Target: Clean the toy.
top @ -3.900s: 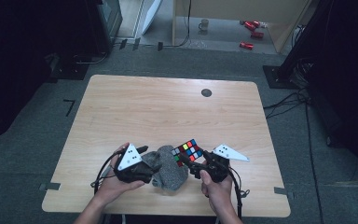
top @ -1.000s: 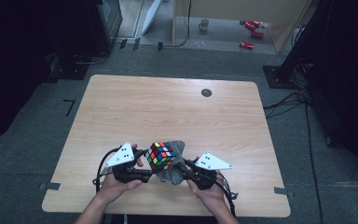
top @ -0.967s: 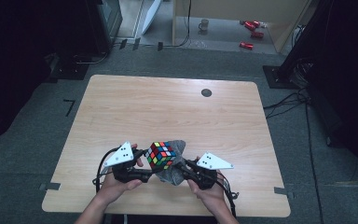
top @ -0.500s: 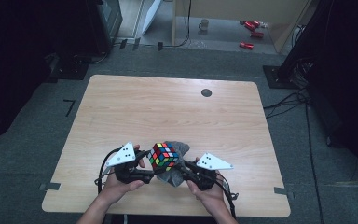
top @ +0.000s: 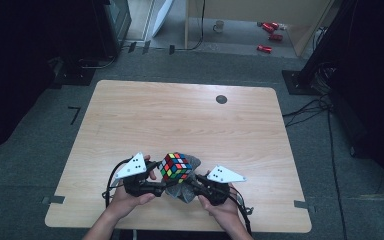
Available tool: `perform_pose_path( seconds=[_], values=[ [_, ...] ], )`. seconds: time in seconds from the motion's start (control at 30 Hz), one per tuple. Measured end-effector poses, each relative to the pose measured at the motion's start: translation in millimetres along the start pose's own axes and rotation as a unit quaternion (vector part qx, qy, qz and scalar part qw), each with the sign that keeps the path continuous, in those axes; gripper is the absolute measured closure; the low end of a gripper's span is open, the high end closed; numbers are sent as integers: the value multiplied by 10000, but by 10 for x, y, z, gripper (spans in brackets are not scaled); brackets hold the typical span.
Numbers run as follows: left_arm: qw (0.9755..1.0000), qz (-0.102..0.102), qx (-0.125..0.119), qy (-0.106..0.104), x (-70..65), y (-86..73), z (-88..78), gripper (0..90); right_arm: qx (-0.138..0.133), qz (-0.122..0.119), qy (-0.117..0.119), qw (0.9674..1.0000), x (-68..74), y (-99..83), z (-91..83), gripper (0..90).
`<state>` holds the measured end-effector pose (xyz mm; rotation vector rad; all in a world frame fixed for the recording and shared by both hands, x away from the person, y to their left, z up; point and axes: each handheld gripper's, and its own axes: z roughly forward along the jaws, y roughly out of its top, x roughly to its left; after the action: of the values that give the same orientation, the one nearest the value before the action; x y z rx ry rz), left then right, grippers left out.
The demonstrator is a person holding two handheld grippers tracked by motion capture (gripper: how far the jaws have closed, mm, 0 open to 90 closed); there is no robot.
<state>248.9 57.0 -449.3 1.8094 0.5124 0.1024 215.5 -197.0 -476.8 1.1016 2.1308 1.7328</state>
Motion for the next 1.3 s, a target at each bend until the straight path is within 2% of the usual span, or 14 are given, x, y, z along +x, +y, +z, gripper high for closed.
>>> perform_pose_path(
  seconds=[0.23,0.37,0.5,0.53,0.63,0.77,0.83,0.9,0.93,1.0,1.13,1.2,1.23,1.3],
  values=[
    [9999,-38,-70,-107,-39,6,7,353,-330,64,-114,9994,-46,103,-145,811],
    [10000,3,-78,-44,-59,38,4,353,-143,108,68,9998,3,14,-97,811],
    [9998,-130,-130,-77,-24,26,-7,353,-92,-10,4,10000,27,22,-83,811],
    [9997,-162,-150,-75,-23,26,-13,354,-323,78,-30,9994,-12,106,-162,811],
    [9996,-196,-169,-126,-33,36,-13,353,-466,165,7,9988,-43,139,-220,811],
    [9995,-236,-180,-133,-45,53,34,353,-262,207,89,9994,-12,52,-161,811],
    [9993,-305,-176,-126,-43,44,54,353,-89,142,-2,9999,19,3,-125,811],
    [9991,-336,-189,-151,-37,27,56,354,-135,140,-29,9998,8,29,-148,811],
    [9993,-314,-166,-148,-48,24,53,354,-395,301,-57,9988,-47,106,-236,811],
    [9992,-307,-176,-167,-58,39,58,353,-496,363,-42,9981,-72,127,-274,812],
    [9992,-371,-174,-33,-42,50,70,354,-267,232,-19,9994,-18,42,-191,812],
    [9989,-421,-205,-43,-24,41,61,354,-165,78,-126,9998,20,31,-165,811],
    [9989,-421,-205,-43,-24,41,61,353,-165,78,-126,9998,20,31,-165,811],
    [9987,-441,-252,-53,-17,47,49,353,-433,134,-182,9988,-4,137,-262,812]
  ],
)
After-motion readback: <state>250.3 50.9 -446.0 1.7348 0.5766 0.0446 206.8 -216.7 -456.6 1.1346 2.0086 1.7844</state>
